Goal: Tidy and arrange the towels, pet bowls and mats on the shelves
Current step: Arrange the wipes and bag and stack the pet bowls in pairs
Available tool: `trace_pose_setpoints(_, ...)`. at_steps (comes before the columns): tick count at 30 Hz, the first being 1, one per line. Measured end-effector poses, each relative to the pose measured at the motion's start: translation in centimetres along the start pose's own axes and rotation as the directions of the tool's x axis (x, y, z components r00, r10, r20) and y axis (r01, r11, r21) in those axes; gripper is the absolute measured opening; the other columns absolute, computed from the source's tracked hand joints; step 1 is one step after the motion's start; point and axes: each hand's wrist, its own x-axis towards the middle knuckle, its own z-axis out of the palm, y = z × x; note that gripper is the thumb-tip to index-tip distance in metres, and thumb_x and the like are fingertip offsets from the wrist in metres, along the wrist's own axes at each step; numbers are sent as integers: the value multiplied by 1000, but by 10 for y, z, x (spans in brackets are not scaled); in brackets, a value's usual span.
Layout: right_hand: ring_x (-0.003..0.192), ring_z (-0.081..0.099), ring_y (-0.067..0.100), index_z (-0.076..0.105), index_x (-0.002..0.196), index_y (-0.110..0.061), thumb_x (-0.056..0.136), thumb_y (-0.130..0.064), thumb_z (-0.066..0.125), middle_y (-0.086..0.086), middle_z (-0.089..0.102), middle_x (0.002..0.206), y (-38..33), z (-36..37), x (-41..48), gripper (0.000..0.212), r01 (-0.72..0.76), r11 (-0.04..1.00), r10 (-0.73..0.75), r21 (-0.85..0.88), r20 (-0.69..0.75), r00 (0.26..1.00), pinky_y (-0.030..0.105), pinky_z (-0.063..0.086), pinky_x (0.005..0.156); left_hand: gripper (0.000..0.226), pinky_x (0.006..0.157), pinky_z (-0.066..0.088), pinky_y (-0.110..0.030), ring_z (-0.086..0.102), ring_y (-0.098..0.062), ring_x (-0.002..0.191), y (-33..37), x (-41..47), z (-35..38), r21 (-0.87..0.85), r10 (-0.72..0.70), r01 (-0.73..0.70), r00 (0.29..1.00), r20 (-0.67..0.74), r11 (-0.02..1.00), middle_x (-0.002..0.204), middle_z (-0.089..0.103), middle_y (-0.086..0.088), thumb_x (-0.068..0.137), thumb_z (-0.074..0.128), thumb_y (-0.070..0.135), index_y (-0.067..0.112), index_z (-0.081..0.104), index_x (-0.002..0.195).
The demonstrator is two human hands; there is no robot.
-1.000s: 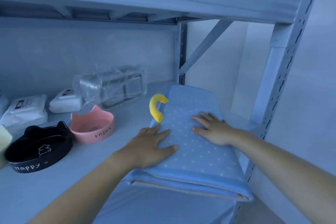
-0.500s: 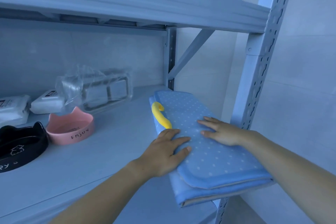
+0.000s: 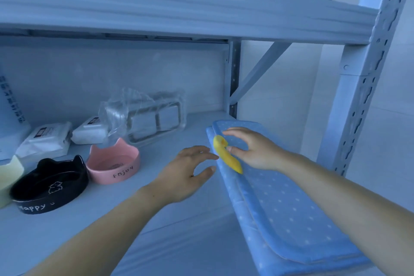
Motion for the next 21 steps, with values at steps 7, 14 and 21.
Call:
trace_pose_setpoints(7,136,29,6,40,138,-25,93,-31,53,-8,34,148,-52,41,87,48,157,988,-157,2,71,985,13,19,105,37,106,26,-23,35,-7,128,-92,-11,-75,133,-173,189,977,-128,973,137,41,14,88,48,48,37,53,123)
trace_pose_setpoints(14,136,30,10,40,139,-20,91,-31,56,-4,34,148,-80,63,170,52,243,967,-238,-68,79,968,16,19,107,35,96,31,-23,43,-14,124,-166,-3,-127,181,-239,312,911,-337,933,135,46,11,87,57,29,32,55,122)
trace_pose_setpoints(21,137,28,11,37,140,-20,88,-29,57,-4,31,149,-99,80,238,57,298,942,-295,-157,44,954,24,24,112,44,90,37,-23,47,-13,118,-203,24,-153,203,-257,340,902,-347,919,135,43,12,85,60,38,33,48,127)
